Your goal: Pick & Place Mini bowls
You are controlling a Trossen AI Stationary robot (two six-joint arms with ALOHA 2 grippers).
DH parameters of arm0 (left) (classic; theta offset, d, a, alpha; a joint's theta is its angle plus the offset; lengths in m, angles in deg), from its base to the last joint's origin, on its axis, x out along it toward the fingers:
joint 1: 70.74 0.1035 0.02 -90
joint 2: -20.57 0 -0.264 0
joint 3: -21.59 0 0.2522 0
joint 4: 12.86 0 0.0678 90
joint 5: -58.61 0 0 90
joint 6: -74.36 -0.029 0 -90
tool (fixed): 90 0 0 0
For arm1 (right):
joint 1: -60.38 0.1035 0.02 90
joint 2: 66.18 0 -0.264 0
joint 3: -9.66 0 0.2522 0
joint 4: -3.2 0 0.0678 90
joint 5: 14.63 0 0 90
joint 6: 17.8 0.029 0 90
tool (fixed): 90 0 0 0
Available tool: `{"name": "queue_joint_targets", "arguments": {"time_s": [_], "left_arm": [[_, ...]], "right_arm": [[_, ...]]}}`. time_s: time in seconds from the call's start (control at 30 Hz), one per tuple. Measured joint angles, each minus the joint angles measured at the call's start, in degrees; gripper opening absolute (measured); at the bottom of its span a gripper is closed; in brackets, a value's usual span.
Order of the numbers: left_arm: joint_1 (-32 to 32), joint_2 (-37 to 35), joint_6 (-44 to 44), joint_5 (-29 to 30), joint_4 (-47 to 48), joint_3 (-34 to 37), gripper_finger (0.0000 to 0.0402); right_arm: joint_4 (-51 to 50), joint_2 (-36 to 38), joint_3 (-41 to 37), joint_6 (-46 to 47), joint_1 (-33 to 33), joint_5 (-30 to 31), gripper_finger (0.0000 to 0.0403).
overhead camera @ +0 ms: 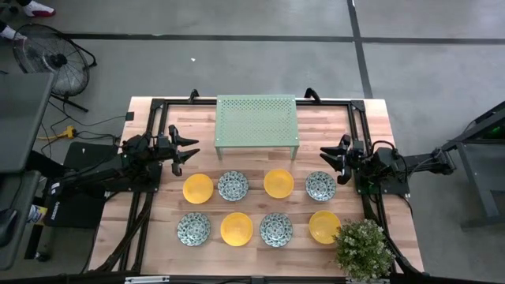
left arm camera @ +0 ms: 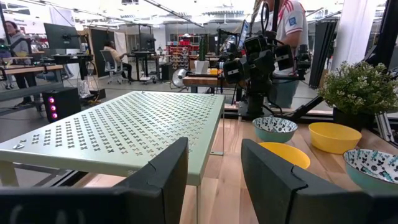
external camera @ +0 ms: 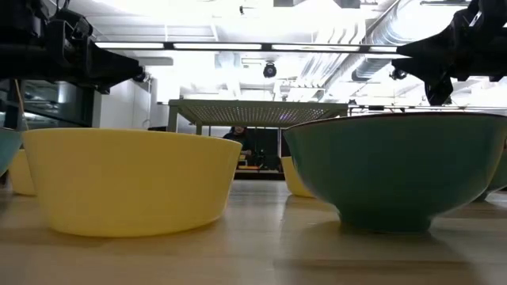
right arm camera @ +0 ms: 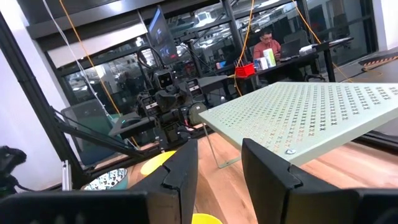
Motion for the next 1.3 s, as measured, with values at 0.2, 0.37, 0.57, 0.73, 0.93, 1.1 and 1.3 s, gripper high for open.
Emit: {"name": "queue_joint_targets", "arguments": {"time_s": [0.2, 0.37, 0.57, 0.73, 0.93, 1.1, 1.3], "left_arm": [[0.0, 0.0, 0.0, 0.0, 0.0, 0.0, 0.0147], [0.0, 0.0, 0.0, 0.0, 0.0, 0.0, 0.0147], [0.0, 0.0, 0.0, 0.0, -0.1, 0.0, 0.0147], [0.0, 0.0, 0.0, 0.0, -0.1, 0.0, 0.0147], [0.0, 0.0, 0.0, 0.0, -0.1, 0.0, 0.0147], [0.0, 0.0, 0.0, 0.0, -0.1, 0.0, 0.0147], [0.0, 0.0, 0.0, 0.0, -0.1, 0.0, 0.0147]], "right_arm": [[-0.4, 0.0, 0.1, 6.9, 0.0, -2.2, 0.0113], [-13.9, -0.2, 6.9, 5.8, -0.4, -4.2, 0.0113], [-35.2, -6.4, 19.2, 9.5, -2.2, -0.9, 0.0113], [-41.4, -17.5, 25.8, 17.4, -4.3, 0.4, 0.0113], [-52.3, -32.2, 33.8, 26.6, -9.4, -5.6, 0.0113], [-62.3, -43.7, 39.5, 27.4, -13.2, -13.2, 0.0113], [-71.0, -54.5, 43.9, 27.4, -16.1, -20.7, 0.0113]]}}
